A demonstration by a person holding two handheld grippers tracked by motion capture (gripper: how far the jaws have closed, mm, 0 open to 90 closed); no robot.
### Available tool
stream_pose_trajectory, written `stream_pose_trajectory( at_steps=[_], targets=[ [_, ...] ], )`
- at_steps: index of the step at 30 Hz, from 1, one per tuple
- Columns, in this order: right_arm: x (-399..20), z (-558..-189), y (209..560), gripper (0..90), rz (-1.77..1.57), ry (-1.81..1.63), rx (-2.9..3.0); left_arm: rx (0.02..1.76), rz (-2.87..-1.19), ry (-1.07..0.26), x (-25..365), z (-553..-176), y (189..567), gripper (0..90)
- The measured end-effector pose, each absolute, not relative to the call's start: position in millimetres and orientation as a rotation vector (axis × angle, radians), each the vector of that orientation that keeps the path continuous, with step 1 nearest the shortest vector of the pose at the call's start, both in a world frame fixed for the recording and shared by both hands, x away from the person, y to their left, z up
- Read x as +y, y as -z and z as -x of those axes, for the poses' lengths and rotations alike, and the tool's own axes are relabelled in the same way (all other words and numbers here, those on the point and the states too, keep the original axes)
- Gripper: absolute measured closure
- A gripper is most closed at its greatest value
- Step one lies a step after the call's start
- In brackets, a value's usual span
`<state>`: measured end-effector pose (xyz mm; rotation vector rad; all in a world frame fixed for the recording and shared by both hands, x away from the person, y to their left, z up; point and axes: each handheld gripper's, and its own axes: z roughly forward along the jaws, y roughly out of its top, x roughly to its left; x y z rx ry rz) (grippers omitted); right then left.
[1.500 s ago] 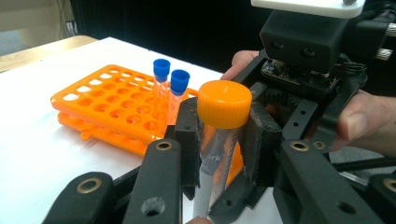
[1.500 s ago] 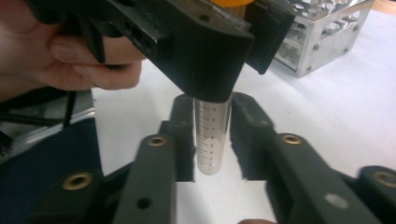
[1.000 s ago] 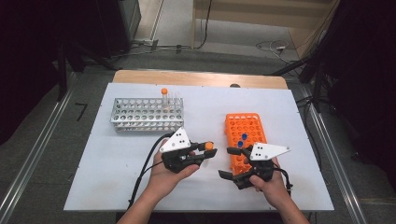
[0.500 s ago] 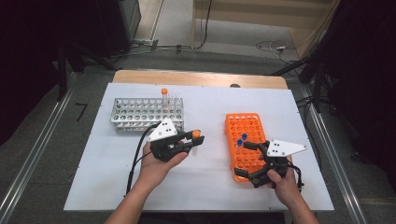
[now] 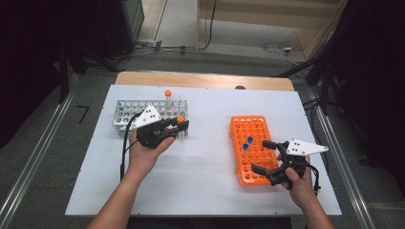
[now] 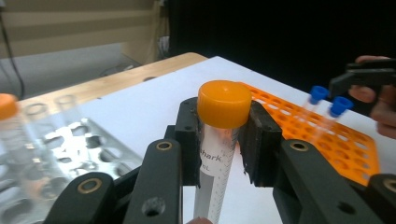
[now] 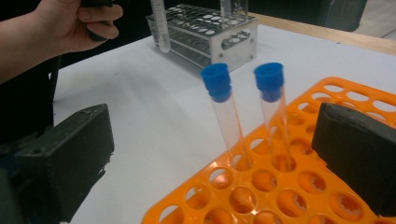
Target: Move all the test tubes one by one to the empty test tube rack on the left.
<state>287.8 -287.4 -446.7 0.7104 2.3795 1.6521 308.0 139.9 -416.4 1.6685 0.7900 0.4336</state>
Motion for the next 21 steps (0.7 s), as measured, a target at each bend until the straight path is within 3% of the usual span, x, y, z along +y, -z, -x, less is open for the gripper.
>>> stream_pose_trajectory(
  at_steps=[21],
  targets=[
    [-303,-295,454,0.0,-0.786,-1.628,2.360,0.956,-1.543,-0.604,185,-366,405,71.2]
  ],
)
